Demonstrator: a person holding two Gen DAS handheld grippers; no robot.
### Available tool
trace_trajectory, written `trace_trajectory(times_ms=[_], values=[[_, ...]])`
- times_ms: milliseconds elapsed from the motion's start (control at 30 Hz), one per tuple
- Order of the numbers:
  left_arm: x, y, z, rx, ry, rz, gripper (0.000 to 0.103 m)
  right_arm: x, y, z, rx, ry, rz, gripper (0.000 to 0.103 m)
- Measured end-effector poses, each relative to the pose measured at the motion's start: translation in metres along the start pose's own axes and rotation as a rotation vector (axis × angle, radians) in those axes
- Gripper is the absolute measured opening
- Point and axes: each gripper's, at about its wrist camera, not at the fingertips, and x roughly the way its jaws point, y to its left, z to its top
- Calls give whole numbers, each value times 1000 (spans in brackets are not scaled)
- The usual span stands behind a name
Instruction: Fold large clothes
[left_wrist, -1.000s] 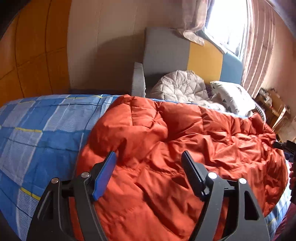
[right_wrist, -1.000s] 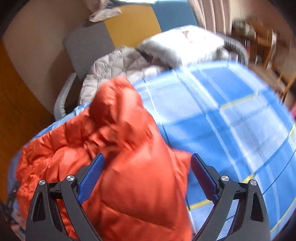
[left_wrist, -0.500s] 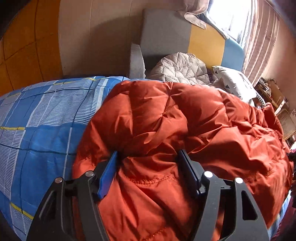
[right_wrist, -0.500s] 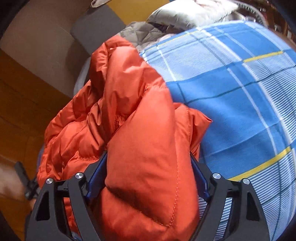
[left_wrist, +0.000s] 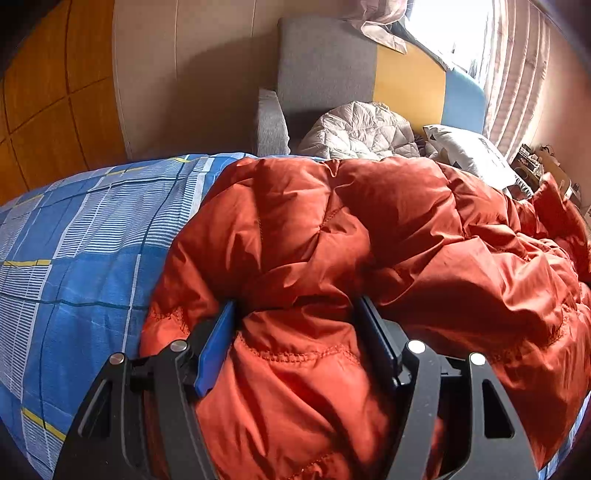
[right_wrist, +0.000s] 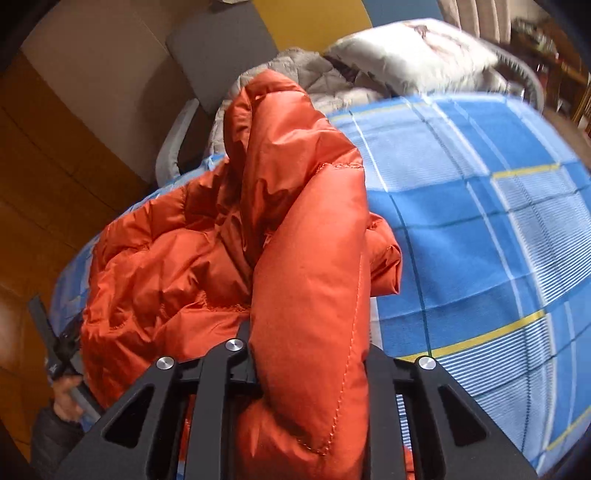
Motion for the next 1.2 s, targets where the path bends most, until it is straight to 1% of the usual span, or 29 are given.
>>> trace_trajectory(times_ms=[133,333,433,533,700,867,967,1100,1167,1200], values=[[-3,-3,-2,-1,-5,6,65,-17,31,1,-32,-46,-53,18],[-5,-1,-3,-3,-4,0,65,-28,77,5,-62,-78,-77,16],[-6,0,-3,-4,-3,-2,65,-25,100,9,-73,-81,-77,15],[-6,1,-3,-3,-3,-7,65,-18,123,10,-91,-78,-60,15],[-6,3,-3,-10,-1,-19,65,-3,166,7,-144,-67,-55,15],[-6,7,-4,-20,-3,-37,65,8,199,0,-194,-59,-58,14],[-11,11,-4,-38,-3,-49,64,9,208,-4,-227,-72,-73,14],[-14,14,-2,-18,-5,-56,61,7,201,-1,-216,-79,-62,13],[-20,15,1,-14,-23,-35,55,1,200,2,-206,-90,-53,12],[-26,17,3,-35,-38,-49,54,-2,196,4,-201,-97,-46,12]])
